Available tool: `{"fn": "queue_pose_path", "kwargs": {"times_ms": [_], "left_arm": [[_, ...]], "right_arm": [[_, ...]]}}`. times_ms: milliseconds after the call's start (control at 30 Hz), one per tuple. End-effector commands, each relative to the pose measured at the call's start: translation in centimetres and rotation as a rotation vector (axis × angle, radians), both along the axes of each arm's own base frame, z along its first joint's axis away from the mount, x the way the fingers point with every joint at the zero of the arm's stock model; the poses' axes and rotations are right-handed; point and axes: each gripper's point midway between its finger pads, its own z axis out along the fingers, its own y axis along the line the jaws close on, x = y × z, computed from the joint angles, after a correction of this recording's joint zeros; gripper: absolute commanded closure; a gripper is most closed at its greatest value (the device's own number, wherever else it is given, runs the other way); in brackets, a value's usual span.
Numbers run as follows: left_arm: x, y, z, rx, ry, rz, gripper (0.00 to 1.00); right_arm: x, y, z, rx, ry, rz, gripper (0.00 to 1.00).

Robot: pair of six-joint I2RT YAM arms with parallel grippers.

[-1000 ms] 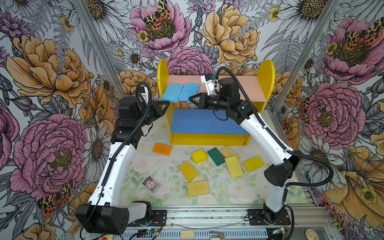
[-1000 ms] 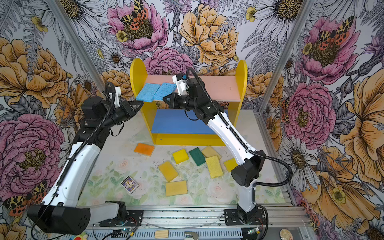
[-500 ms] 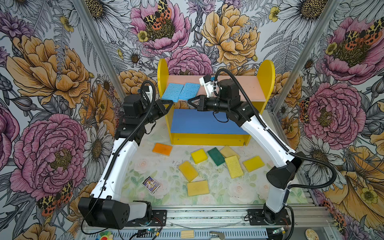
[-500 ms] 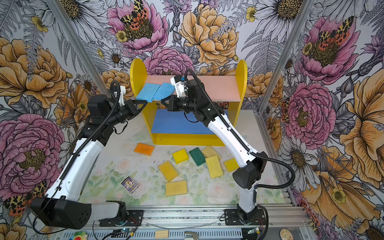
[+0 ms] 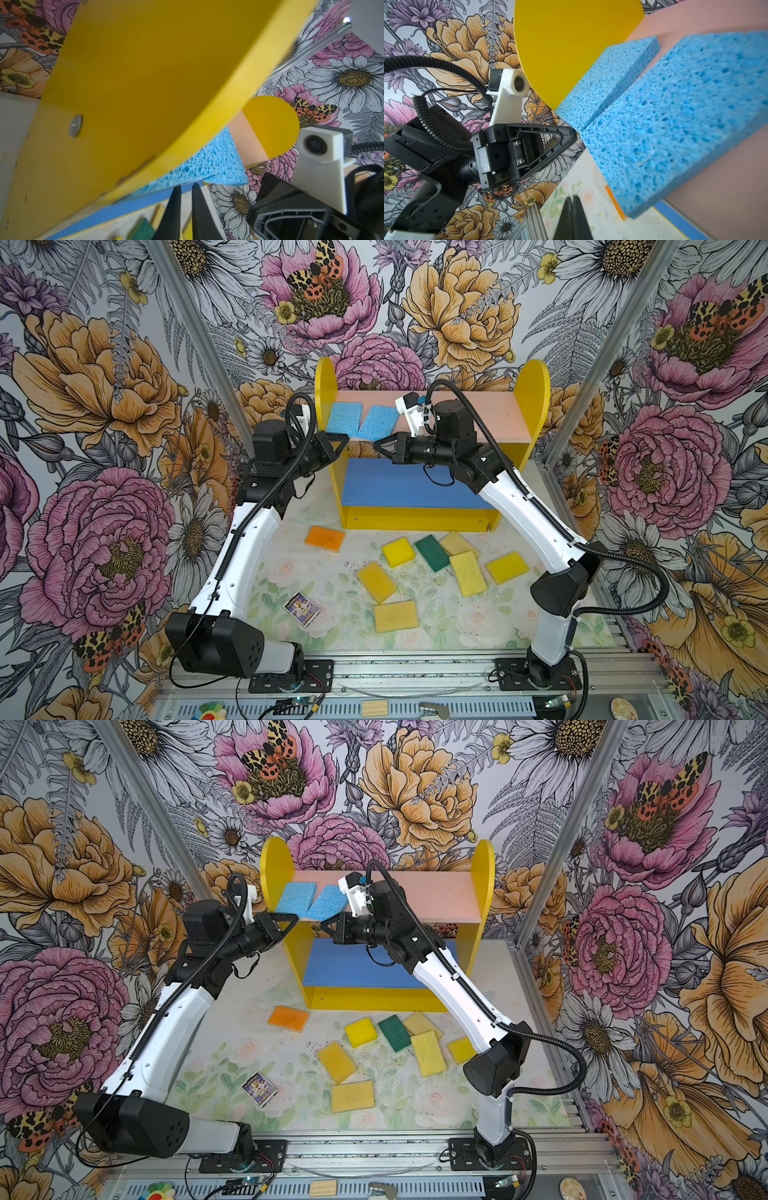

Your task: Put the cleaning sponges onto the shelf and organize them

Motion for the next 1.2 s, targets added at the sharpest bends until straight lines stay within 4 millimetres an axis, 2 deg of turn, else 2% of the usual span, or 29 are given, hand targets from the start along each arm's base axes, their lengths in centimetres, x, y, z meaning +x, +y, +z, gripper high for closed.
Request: {"fn": "queue_pose_path", "kwargs": {"times_ms": [0,367,633,733,833,933,1000,1067,1167], "left_arm": [[0.4,0.4,1.1,0.021,-0.047,0.015,0.86],[-1.1,0.6,0.8,0.02,-0.044,0.011,0.86],[-2.1,0.9,1.0,0.027,-0.049,0.008,0.86],[-2.6,1.1,1.2,0.03,-0.052,0.005,0.86],[-3.2,1.2,1.3,0.029,-0.054,0.001,0.86],[-4.1,1.0,1.5,0.025,-0.062,-0.015,0.86],[-4.8,0.7,1.5,0.023,-0.065,-0.03,0.86],[-5.7,0.7,1.4,0.022,-0.069,-0.039,0.86],[-7.0,1.3,1.2,0.021,-0.065,-0.027,0.86]], "right_arm": [[0.4,0.0,0.7,0.019,-0.013,0.007,1.0],[2.7,-1.9,0.4,0.021,-0.003,-0.041,1.0],[4.4,-2.2,0.6,0.038,-0.002,-0.057,1.0],[4.2,-2.1,1.1,0.052,0.001,-0.047,1.0],[2.7,-2.3,2.5,0.064,-0.016,-0.036,1.0],[1.9,-3.8,4.1,0.056,-0.068,-0.089,1.0],[2.4,-5.1,4.5,0.042,-0.083,-0.151,0.99],[3.6,-6.5,4.2,-0.012,-0.1,-0.23,1.0],[5.2,-7.6,3.1,-0.109,-0.098,-0.319,0.99]]}}
